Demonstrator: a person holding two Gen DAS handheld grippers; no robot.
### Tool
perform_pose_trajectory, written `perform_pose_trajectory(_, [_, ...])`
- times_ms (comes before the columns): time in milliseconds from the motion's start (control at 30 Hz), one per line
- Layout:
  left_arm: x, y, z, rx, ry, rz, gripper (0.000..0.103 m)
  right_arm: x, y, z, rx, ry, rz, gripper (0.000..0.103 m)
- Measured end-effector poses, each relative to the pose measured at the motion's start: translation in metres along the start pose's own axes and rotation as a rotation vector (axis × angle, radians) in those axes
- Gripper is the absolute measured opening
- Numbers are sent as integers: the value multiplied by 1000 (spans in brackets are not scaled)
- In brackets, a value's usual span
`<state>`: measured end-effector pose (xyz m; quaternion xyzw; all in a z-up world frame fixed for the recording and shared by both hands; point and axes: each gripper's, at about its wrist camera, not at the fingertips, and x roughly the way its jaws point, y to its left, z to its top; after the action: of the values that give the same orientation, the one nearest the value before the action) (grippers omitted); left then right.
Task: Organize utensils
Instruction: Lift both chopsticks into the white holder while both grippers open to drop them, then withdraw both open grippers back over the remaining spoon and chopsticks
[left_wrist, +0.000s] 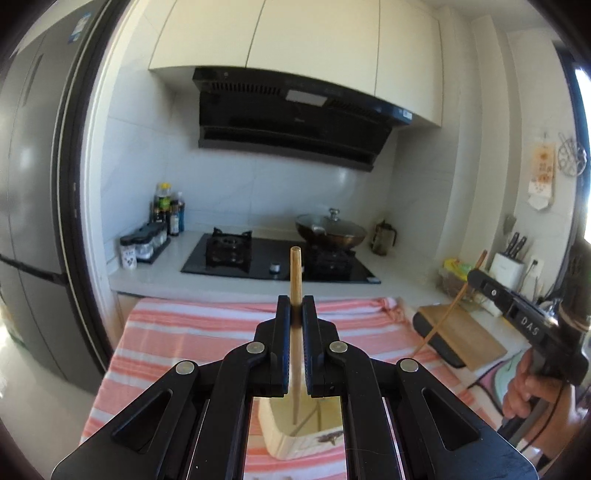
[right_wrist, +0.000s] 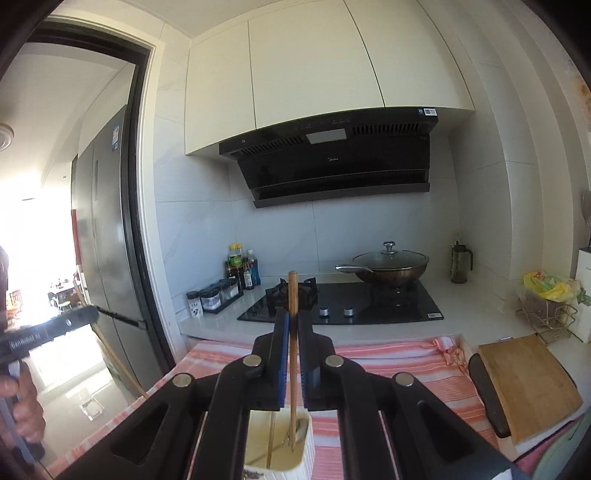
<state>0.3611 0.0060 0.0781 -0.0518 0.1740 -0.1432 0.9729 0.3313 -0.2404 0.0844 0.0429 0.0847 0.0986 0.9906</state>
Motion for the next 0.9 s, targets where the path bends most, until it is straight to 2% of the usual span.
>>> perform_pose_trajectory(67, [30,-3,-7,-3,52,7,4,20,2,-9,4,2,-2,5])
perform_pose_trajectory(133, [56,-5,-14,-3,112,14,4,44,4,-23,-8,54,7,5])
perform_pose_trajectory(267, [102,-1,-34,-12,229,24,4,95,3,-58,-35,239,50,5])
perform_pose_trajectory(367, [132,4,-49,-32,345,13,4,127,-1,-82,-27,392,85,5])
perform_pose_trajectory(467, [146,1,-65,-35,430,7,5,148,1,-100,-46,489,91,5])
perform_pose_trajectory(567, [152,-2,-73,-49,483,-17,7,155,2,-108,-44,504,90,7])
perform_pose_trajectory(600, [151,-2,-75,-54,490,-22,10,155,2,-109,-32,500,85,11])
perform_pose_trajectory(633, [147,-2,-76,-56,494,-27,25,152,0,-109,-17,494,84,17])
perform_pose_trajectory(667, [140,-1,-78,-57,491,-25,45,148,-2,-108,1,478,86,34])
perform_pose_trajectory(700, [130,-1,-79,-57,480,-21,52,141,-4,-106,20,453,86,43])
perform_pose_trajectory(733, [120,-1,-81,-55,471,-20,61,131,-6,-105,35,431,88,43])
perform_pose_trajectory(833, [77,4,-99,-51,501,-56,65,87,-15,-111,68,406,125,43])
perform_pose_trajectory(900, [38,5,-121,-36,516,-87,72,49,-19,-126,63,430,135,43])
